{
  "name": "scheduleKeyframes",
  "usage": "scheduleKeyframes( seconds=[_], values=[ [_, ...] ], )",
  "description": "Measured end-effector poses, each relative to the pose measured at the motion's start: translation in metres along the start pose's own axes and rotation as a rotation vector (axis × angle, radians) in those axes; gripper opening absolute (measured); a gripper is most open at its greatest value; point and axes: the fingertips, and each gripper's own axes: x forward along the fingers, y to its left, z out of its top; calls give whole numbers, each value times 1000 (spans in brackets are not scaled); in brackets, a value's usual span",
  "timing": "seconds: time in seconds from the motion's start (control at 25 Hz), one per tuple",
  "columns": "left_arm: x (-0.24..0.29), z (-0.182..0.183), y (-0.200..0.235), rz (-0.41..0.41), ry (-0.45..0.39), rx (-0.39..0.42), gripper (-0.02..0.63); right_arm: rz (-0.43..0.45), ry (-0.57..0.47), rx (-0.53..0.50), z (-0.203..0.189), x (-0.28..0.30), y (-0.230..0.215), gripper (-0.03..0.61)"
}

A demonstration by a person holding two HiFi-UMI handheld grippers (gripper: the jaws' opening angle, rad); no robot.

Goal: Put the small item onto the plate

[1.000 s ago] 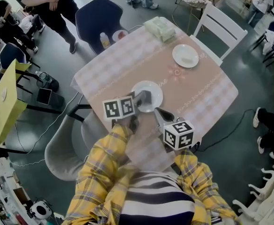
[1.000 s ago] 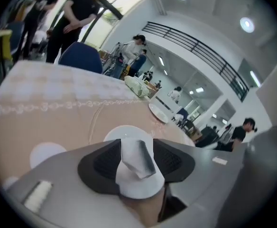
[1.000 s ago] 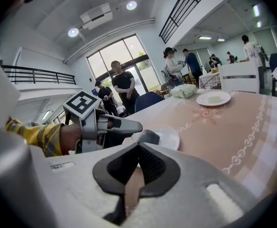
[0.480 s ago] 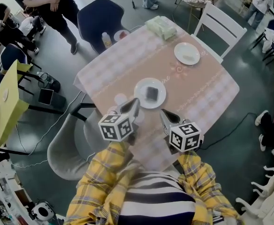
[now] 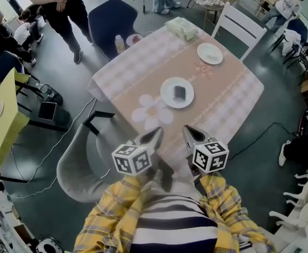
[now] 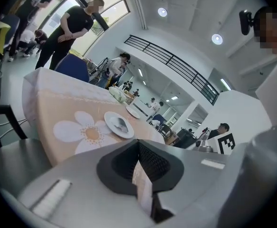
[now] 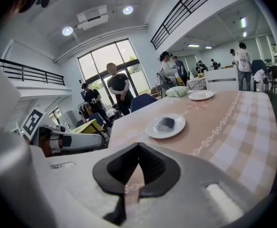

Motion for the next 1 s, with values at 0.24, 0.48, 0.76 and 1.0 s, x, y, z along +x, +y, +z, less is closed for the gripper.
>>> scheduleKeyframes(
  seconds=[0.24,0.48,0.76,1.0],
  values=[
    [-41,-33,-2,-69,75,7,2,-54,-7,32,-40,-18,44,-5],
    [-61,-60,-15,-130,83,-50,0,-82,32,1,-70,-52,70,-5],
    [-81,-91,-42,-183,101,-41,-9,-108,-37,-4,-85,-94,86,-5],
    [-115,-137,-78,-182,147,-12,-9,-127,-98,36,-120,-150,102,-5]
  ],
)
